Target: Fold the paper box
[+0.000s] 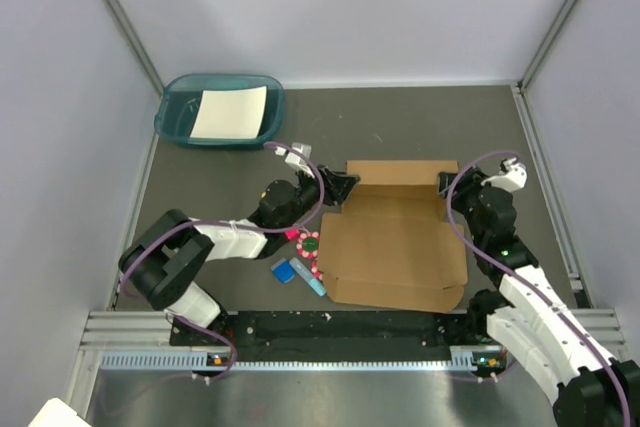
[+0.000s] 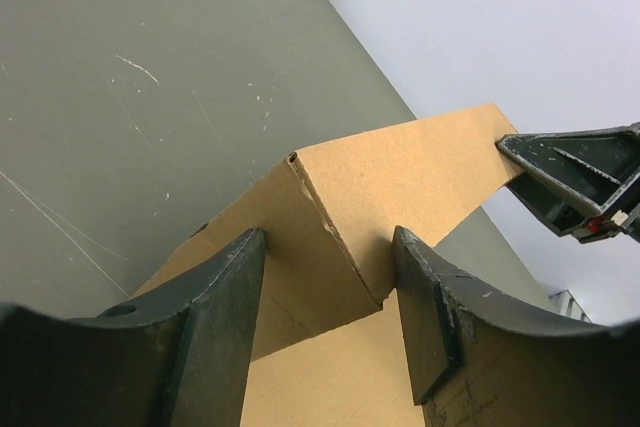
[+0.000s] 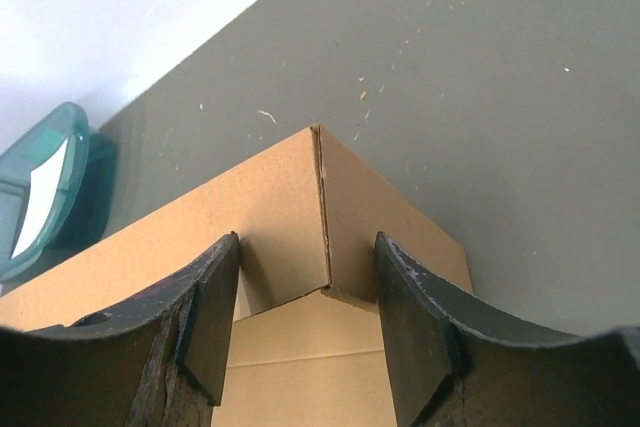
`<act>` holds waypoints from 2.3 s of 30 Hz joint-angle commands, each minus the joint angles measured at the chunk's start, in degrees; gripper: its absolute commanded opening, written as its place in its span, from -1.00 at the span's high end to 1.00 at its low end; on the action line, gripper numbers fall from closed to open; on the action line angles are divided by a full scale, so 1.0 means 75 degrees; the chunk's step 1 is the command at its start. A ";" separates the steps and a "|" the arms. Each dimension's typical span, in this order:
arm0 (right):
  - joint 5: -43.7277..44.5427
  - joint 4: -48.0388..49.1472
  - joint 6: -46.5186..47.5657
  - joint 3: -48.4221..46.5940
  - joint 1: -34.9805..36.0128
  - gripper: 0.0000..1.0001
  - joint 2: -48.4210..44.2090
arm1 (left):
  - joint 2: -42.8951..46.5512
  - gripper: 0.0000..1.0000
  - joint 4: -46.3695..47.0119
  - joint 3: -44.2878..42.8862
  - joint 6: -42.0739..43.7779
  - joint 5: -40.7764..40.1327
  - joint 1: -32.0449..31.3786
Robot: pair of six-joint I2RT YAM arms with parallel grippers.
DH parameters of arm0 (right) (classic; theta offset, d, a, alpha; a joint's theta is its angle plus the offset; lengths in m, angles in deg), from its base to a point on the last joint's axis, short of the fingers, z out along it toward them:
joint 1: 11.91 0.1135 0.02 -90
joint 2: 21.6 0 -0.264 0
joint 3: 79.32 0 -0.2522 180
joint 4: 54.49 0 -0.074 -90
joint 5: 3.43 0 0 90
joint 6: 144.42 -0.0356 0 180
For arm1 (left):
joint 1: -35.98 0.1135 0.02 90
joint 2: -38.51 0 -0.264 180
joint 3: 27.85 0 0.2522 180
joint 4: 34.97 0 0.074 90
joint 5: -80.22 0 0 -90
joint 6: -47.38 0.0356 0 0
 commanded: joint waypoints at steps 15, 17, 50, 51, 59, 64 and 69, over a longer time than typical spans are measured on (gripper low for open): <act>-0.0958 -0.1980 -0.0006 0.0729 0.0059 0.19 -0.0210 | 0.0175 -0.37 -0.2373 -0.0469 -0.0031 0.0804 -0.0111; -0.0946 -0.2004 -0.0006 0.0694 0.0071 0.18 -0.0198 | 0.0444 -0.43 -0.2548 -0.0434 -0.0019 0.0617 -0.0029; -0.0911 -0.2285 0.0228 0.0167 0.0059 -0.07 -0.0163 | 0.0457 -0.27 -0.2913 -0.1196 0.0074 0.0662 0.0452; -0.0888 -0.2297 0.0217 0.0062 0.0059 -0.11 -0.0186 | 0.0469 -0.28 -0.2901 -0.1196 0.0086 0.0662 0.0452; -0.0443 -0.2566 0.0497 -0.1096 0.0059 -0.35 -0.0129 | 0.0586 -0.32 -0.3006 -0.1243 0.0180 0.0686 0.0499; -0.0360 -0.2543 0.0580 -0.1555 -0.0081 -0.36 0.0211 | 0.0598 -0.36 -0.3053 -0.1313 0.0204 0.0709 0.0510; -0.0512 -0.2064 0.0451 -0.1462 -0.0152 -0.36 0.0294 | 0.0656 -0.46 -0.3100 -0.1383 0.0169 0.0732 0.0522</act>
